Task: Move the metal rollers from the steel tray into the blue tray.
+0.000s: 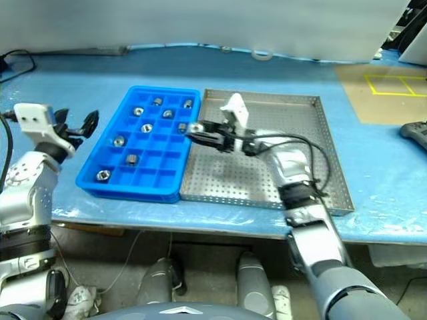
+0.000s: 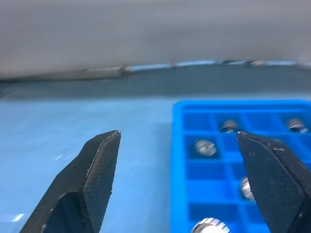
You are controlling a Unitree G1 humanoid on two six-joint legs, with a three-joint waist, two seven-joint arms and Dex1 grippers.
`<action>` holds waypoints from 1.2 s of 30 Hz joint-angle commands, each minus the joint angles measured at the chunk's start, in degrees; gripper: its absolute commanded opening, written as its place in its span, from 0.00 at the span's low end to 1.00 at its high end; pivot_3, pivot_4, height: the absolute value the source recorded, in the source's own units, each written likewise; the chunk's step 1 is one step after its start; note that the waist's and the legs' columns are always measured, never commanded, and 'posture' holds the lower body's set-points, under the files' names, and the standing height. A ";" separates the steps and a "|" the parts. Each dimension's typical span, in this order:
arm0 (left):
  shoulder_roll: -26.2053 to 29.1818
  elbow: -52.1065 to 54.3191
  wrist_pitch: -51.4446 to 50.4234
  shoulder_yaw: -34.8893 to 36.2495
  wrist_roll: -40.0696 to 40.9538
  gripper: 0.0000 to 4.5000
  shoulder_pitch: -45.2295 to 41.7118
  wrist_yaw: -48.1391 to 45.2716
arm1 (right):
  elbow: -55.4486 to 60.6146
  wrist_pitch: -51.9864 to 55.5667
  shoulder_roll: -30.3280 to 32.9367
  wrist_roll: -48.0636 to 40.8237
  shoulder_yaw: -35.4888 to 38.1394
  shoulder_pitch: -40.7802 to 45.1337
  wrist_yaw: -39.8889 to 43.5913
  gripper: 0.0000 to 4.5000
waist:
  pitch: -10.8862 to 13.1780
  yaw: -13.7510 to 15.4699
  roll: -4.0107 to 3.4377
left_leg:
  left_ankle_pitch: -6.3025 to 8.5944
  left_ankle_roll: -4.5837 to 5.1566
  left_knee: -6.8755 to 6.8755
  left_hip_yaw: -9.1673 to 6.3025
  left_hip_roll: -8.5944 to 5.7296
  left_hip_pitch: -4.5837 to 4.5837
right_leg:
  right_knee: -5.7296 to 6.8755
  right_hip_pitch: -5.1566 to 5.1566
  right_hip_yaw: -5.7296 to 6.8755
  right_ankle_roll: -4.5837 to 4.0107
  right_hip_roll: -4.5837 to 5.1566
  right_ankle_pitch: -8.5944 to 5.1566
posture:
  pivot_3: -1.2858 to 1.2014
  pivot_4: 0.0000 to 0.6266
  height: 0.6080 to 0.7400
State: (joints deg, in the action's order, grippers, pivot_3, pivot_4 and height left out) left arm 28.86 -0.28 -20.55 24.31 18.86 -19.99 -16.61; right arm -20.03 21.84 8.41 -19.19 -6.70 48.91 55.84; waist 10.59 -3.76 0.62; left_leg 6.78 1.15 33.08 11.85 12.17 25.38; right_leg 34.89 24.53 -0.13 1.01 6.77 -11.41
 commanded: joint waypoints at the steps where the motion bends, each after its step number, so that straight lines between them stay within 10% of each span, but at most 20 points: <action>1: -0.42 4.26 -0.04 1.45 -0.16 0.90 1.34 2.79 | -9.34 -8.75 -5.90 7.38 -3.44 5.09 -8.58 0.39 | -0.02 0.98 0.04 | -0.06 -0.10 -0.02 -0.01 0.15 0.01 | 0.01 0.04 0.02 -0.02 -0.12 0.01 | 0.42 0.24 1.00; 11: -1.42 8.07 -1.28 -2.15 -2.13 0.90 5.66 3.71 | -38.35 -19.91 -14.56 20.39 -4.37 14.23 -34.39 0.39 | -0.04 4.67 0.06 | -0.44 -0.76 -0.54 -0.04 0.54 0.09 | 0.04 0.41 0.11 -0.14 -0.55 0.08 | 0.43 0.24 1.00; 17: -2.93 9.03 -0.31 -3.82 -2.62 0.90 8.46 3.26 | -40.97 -20.28 -14.98 18.31 -1.51 13.91 -28.40 0.39 | -0.05 4.63 0.08 | -0.56 -0.97 -0.78 -0.06 0.63 -0.05 | 0.12 0.46 0.07 -0.14 -0.60 0.08 | 0.43 0.24 1.00; 23: -2.85 6.32 0.52 -4.58 -2.59 0.90 6.01 2.57 | -37.03 -20.00 -14.47 18.09 -0.96 11.04 -23.53 0.83 | -0.05 4.63 0.09 | -0.57 -0.98 -0.78 -0.08 0.64 -0.10 | 0.15 0.43 0.06 -0.15 -0.63 0.09 | 0.41 0.24 1.00; 36: -7.31 -0.67 6.10 -21.44 0.21 0.90 -4.68 -19.54 | -21.48 -16.19 9.81 14.68 10.83 0.16 -26.16 0.83 | -0.07 3.74 0.12 | -0.55 -0.89 -0.51 0.25 0.49 -0.09 | 0.10 0.21 -0.03 -0.20 -0.62 0.12 | 0.32 0.24 1.00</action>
State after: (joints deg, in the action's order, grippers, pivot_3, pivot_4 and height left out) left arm 21.59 -0.98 -16.49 3.96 18.87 -22.28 -33.81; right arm -45.64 4.46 16.79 -3.85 3.41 50.08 28.75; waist 10.52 -0.03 0.74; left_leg 6.22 0.26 32.57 12.10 12.74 25.30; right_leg 35.00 24.77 -0.15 0.81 6.10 -11.29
